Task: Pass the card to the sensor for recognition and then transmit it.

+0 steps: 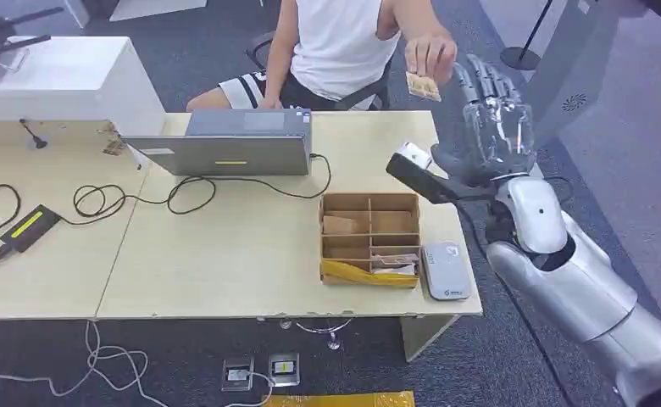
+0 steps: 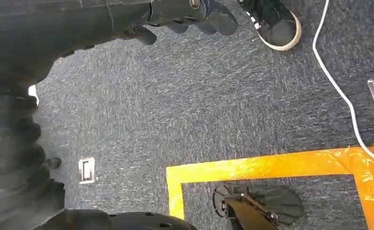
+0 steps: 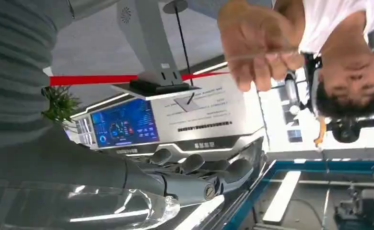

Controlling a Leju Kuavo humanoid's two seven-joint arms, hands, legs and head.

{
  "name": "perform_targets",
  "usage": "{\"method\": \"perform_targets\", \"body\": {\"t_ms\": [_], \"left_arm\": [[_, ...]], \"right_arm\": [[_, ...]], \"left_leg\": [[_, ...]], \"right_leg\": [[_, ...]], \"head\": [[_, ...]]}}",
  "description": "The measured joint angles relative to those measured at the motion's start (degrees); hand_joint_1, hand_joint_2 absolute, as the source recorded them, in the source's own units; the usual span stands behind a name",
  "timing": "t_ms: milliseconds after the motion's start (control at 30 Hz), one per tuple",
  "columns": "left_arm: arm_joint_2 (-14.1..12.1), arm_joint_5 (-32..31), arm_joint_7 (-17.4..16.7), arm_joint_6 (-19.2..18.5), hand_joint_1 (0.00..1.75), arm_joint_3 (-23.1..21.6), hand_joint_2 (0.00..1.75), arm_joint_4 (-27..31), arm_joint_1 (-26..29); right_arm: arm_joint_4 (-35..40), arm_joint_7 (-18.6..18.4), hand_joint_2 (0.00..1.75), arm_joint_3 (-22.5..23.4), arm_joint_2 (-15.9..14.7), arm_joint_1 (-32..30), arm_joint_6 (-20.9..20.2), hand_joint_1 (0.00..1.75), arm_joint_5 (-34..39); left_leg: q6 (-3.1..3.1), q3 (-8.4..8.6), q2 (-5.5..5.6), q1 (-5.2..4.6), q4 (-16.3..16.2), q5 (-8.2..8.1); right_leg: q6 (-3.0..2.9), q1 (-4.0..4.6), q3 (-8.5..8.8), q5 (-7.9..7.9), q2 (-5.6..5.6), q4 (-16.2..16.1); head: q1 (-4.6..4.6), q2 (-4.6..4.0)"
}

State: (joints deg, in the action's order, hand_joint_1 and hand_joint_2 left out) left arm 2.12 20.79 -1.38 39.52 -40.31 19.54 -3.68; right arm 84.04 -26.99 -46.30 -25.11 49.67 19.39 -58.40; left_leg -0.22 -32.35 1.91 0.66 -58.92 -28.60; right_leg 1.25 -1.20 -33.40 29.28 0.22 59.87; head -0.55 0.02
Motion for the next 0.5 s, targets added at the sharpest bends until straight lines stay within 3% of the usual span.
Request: {"method": "perform_targets", "body": {"t_ms": [233, 500], "left_arm": [[-0.2, 1.2, -0.1, 0.0, 0.0, -1.0, 1.75, 0.2, 0.0], [-0.5, 2.3, -0.2, 0.1, 0.0, -1.9, 1.75, 0.5, 0.0]], "right_arm": [[-7.0, 1.0, 1.75, -4.4, 4.4, 2.5, 0.3, 0.0, 0.7], [-11.6, 1.0, 1.75, -6.9, 6.4, 3.2, 2.9, 0.0, 2.7]], "left_leg": [[-0.01, 0.0, -0.01, 0.0, 0.0, 0.01], [-0.01, 0.0, -0.02, -0.01, 0.0, 0.01]], "right_leg": [[0.0, 0.0, -0.03, 0.0, 0.02, 0.0], [0.0, -0.01, -0.04, 0.0, 0.04, 0.0]], "head": [[-0.02, 0.0], [-0.02, -0.02]]}}
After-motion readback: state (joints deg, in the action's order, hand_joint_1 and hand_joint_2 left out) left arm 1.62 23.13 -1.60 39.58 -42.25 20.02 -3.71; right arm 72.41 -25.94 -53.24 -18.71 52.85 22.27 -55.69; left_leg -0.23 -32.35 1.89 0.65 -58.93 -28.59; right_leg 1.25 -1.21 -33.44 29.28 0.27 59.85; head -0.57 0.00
